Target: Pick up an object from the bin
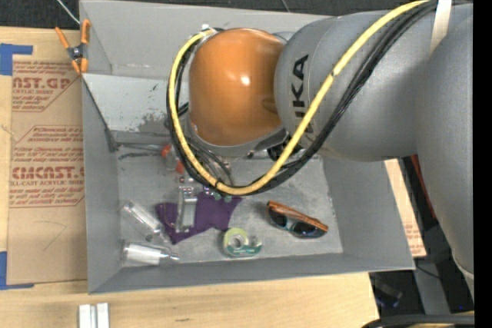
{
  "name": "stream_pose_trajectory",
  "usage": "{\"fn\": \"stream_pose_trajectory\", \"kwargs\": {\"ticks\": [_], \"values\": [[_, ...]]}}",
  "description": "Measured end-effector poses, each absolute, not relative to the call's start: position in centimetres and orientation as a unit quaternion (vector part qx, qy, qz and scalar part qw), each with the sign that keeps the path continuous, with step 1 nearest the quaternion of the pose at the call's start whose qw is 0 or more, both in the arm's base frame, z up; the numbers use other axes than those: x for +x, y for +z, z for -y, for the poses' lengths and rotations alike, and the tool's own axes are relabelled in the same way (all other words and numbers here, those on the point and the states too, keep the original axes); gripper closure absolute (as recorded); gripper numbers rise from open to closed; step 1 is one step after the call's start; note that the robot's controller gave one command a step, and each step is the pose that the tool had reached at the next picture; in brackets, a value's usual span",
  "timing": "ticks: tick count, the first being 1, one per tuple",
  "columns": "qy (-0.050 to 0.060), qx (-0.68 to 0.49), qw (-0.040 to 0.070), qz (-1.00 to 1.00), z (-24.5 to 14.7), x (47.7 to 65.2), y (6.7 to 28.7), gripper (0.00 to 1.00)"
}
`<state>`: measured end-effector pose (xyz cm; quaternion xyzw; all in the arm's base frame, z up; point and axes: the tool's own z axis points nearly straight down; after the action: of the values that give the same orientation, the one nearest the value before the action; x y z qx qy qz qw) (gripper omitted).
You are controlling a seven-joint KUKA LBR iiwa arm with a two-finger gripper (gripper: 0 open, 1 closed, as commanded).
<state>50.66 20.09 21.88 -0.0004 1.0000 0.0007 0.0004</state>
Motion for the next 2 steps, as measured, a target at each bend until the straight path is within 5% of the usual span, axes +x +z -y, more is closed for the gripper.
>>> {"fn": "stream_pose_trajectory", "kwargs": {"ticks": [1, 2], "values": [[0.0, -0.129, -0.002, -0.992, -17.84, 52.42, 13.3, 0.0], [0.0, -0.138, -0.002, -0.99, -17.69, 52.4, 12.38, 0.0]]}}
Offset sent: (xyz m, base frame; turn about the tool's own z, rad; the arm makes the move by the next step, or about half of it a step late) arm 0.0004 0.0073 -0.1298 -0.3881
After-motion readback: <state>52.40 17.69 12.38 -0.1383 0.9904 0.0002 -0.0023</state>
